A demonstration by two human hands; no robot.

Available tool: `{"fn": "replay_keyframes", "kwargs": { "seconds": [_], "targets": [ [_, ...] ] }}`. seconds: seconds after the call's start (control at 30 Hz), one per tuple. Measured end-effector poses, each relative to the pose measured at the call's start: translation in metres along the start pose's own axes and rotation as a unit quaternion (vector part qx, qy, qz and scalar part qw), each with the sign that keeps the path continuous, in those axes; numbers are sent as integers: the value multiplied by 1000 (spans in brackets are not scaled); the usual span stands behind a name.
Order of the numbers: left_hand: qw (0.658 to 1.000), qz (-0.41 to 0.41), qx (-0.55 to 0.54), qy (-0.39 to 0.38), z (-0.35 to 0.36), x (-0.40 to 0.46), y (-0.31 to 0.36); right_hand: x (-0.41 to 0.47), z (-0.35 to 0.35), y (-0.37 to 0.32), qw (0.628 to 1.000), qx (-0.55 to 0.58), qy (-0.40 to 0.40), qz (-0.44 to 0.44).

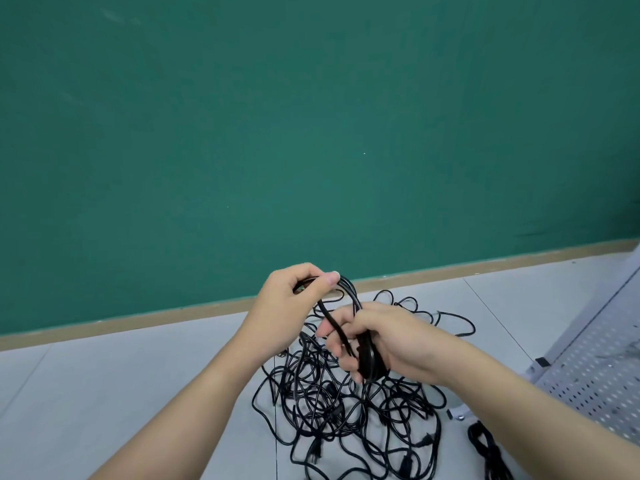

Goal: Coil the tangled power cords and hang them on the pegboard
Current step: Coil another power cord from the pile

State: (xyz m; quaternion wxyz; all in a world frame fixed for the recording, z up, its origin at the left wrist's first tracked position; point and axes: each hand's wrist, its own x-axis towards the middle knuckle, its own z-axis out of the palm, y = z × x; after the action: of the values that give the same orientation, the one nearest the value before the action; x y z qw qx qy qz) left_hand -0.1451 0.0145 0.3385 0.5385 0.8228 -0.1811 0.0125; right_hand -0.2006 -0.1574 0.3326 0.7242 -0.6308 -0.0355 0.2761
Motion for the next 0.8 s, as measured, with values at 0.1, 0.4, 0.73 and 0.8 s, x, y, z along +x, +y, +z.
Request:
{"fn": "replay_keyframes", "kwargs": {
  "seconds": [0.1,0.4,0.73,0.8],
  "targets": [
    [1000,-28,10,-8,-3,0,-5,7,3,3,1000,-8,25,9],
    [981,-84,-176,10,3,4,-4,3,8,-10,998,0,16,-54],
    [996,-65,-15,-61,11,-2,-35,5,-14,-10,954,7,269,-132],
    [993,-83,-70,-52,13,-2,-21,8,-20,-7,941,-6,304,-147]
  ]
}}
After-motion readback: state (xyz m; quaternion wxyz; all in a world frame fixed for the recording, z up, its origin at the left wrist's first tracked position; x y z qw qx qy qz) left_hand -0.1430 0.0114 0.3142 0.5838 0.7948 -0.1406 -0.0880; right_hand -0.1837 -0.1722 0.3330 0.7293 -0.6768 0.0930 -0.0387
